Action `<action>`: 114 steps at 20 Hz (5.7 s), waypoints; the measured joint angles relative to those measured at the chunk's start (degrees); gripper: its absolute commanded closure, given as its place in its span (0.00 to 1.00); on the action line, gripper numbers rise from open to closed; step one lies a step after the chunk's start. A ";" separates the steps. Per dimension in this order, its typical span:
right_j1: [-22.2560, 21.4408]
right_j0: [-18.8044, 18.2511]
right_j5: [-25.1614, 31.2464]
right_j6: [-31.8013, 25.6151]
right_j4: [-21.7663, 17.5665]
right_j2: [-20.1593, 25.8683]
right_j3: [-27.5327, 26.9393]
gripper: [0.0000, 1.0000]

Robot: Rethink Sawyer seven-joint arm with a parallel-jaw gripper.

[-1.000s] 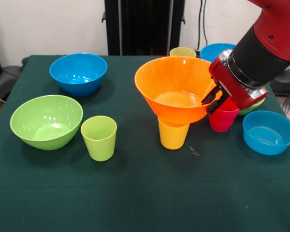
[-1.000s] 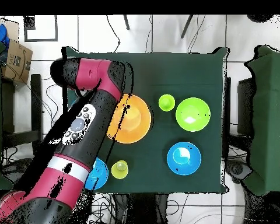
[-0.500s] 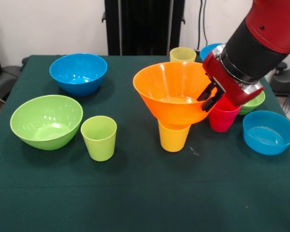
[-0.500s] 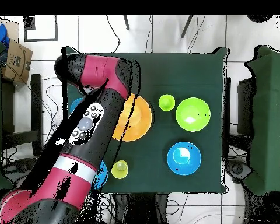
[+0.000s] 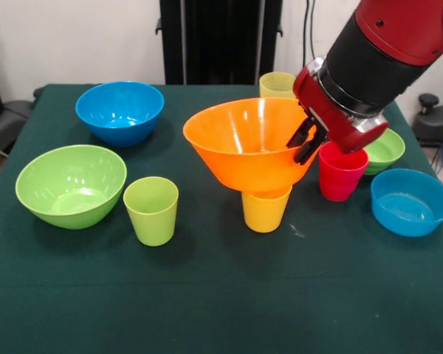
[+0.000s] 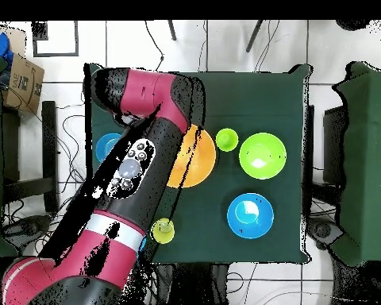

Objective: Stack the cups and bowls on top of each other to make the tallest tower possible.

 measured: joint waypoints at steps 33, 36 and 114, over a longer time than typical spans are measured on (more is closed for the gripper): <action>1.99 0.62 0.01 -0.01 -3.39 2.21 -1.11 1.00; 2.22 0.88 0.01 -0.01 -3.41 2.21 -1.47 1.00; 0.99 3.13 4.61 -0.01 -9.43 3.99 -1.97 1.00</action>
